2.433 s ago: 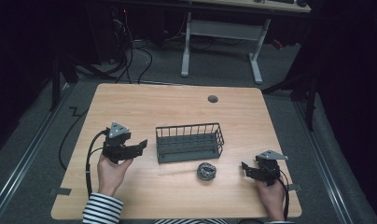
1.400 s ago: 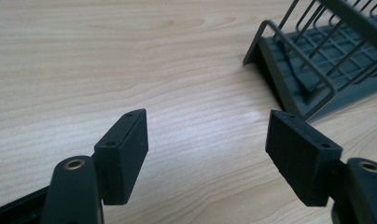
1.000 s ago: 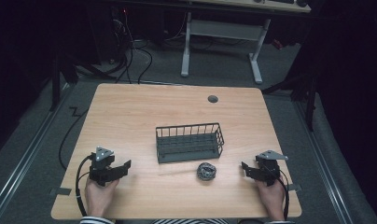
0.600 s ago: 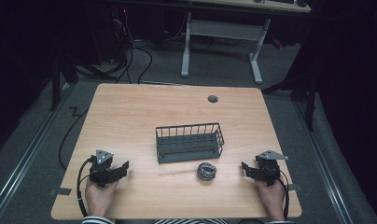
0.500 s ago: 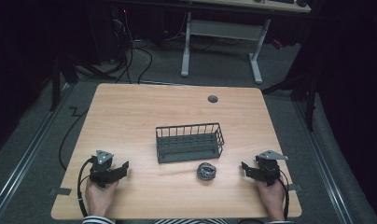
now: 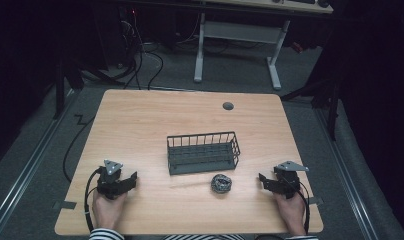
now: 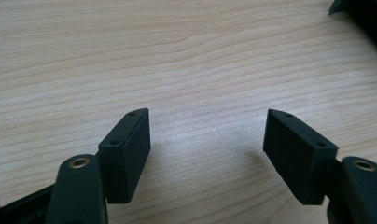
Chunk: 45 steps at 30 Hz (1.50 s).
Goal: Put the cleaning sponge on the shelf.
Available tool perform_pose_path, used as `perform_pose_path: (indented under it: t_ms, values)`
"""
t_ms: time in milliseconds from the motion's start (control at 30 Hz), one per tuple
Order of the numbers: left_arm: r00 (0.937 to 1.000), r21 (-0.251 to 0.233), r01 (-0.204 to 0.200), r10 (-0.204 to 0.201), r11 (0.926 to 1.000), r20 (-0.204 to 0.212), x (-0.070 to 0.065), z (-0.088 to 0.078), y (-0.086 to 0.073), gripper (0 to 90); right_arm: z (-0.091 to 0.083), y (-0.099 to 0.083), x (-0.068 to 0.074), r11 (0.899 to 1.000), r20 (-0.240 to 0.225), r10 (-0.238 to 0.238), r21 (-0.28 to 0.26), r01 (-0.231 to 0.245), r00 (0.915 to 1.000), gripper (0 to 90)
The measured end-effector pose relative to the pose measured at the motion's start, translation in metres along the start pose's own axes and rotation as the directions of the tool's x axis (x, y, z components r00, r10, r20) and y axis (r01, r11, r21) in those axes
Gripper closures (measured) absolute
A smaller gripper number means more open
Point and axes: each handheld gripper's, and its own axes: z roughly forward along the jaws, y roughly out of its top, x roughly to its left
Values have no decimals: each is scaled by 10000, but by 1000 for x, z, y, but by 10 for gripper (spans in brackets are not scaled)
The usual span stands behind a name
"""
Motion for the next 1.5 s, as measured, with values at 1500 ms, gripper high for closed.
perform_pose_path:
  t_ms: [1500]
  values:
    - [10000,-195,38,-40,9998,-85,0,3,-2,293,-39,14,46,9879,-2325,-1511,-7,1552,9608,335]
